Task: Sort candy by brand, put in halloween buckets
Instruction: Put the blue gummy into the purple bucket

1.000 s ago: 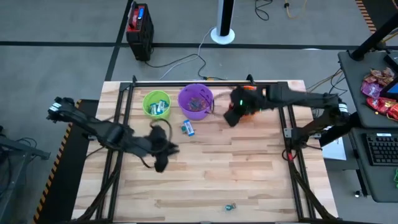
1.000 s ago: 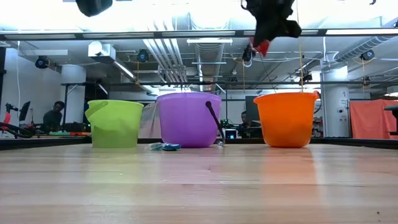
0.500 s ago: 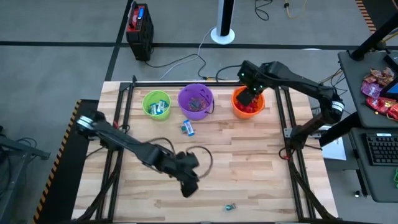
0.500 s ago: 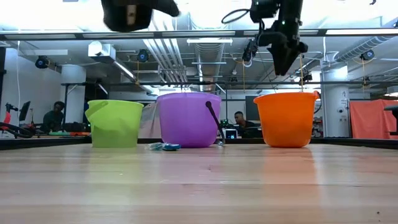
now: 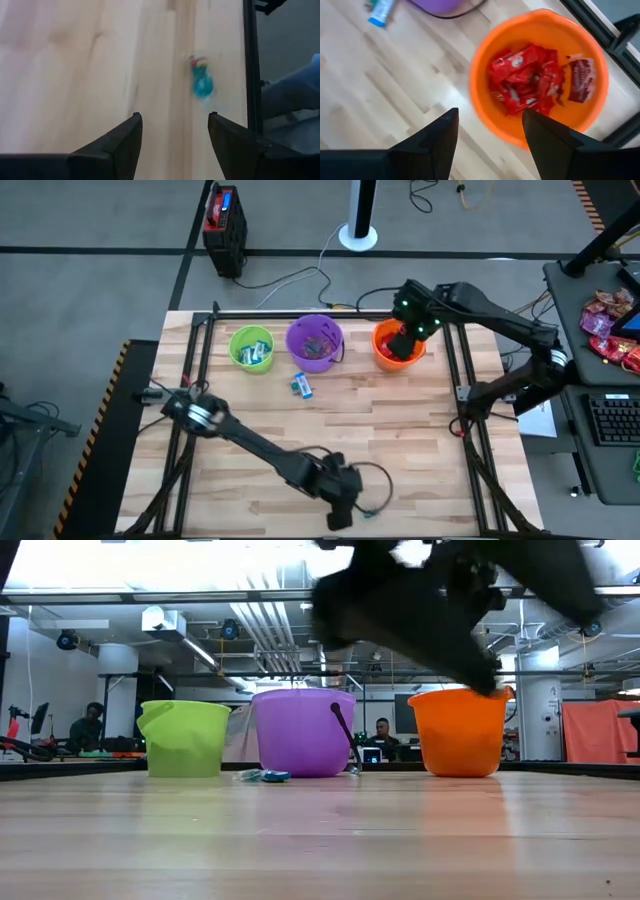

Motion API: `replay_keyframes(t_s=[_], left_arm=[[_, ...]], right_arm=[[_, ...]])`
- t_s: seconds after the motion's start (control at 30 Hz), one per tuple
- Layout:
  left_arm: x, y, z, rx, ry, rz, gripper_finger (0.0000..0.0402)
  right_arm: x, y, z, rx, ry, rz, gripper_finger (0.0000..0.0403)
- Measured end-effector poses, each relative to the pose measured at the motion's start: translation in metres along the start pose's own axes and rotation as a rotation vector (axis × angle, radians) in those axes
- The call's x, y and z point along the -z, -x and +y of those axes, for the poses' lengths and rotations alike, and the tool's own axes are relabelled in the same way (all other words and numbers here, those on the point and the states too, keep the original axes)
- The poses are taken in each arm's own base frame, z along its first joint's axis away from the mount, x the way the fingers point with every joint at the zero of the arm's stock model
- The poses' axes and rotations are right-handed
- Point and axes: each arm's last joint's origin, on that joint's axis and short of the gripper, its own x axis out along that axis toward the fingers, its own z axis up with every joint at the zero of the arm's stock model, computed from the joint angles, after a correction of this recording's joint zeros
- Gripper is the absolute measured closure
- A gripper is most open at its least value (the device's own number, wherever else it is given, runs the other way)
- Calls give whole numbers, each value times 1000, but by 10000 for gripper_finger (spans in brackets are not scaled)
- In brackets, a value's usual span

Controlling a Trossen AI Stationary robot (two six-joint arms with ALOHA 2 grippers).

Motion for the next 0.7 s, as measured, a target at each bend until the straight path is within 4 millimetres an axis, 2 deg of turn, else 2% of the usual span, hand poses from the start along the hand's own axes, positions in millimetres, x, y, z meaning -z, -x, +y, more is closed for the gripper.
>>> replay_keyframes(t_s=[0.23,0.37,0.53,0.7], left_arm=[[-9,-45,-22,-13,-91,28,192],[-16,-54,-30,26,-143,24,192],[-2,-74,-24,-3,-150,61,204],[1,-75,-21,-57,-181,56,241]], right_arm=[[12,17,11,-34,9,-62,191],[14,19,12,-25,8,-70,190],[14,19,12,-10,9,-73,190],[14,18,13,5,13,-77,190]])
